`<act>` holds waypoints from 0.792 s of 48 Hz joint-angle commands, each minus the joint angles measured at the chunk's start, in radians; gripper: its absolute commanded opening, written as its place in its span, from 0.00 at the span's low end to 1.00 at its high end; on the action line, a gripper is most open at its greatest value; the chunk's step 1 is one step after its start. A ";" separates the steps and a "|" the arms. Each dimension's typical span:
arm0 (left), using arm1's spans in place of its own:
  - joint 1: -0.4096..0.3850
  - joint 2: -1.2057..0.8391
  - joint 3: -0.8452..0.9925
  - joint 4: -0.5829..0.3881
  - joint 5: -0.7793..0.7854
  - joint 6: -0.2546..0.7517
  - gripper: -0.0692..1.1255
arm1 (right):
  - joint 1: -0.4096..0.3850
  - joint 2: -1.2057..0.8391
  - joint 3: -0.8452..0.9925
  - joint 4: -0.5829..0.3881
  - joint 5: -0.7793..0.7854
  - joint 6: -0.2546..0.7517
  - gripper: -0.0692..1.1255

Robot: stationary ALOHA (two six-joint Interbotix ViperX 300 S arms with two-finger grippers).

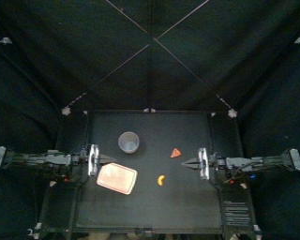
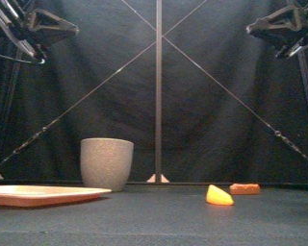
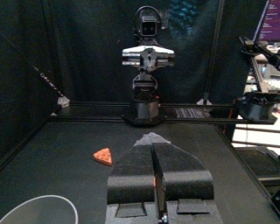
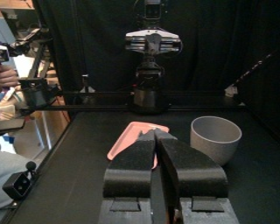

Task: Pick the pie then place it on the pink plate
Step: Pick the pie

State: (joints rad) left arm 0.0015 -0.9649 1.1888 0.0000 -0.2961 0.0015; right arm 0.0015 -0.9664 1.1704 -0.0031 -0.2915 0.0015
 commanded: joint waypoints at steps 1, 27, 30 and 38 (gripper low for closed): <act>0.021 0.023 -0.034 -0.002 -0.012 0.000 0.05 | -0.054 0.046 -0.012 0.015 0.018 0.006 0.07; 0.061 0.123 -0.060 0.023 -0.069 0.002 0.06 | -0.279 0.339 -0.281 -0.048 0.586 0.017 0.77; 0.063 0.123 -0.060 0.023 -0.074 0.002 0.06 | -0.295 0.339 -0.276 -0.048 0.577 0.017 0.90; 0.072 0.123 -0.058 0.023 -0.075 0.002 0.06 | -0.342 0.344 -0.276 -0.043 0.586 0.018 0.96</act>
State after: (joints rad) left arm 0.0660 -0.8468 1.1566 0.0215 -0.3605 0.0015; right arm -0.3160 -0.6213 0.9143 -0.0522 0.2899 0.0184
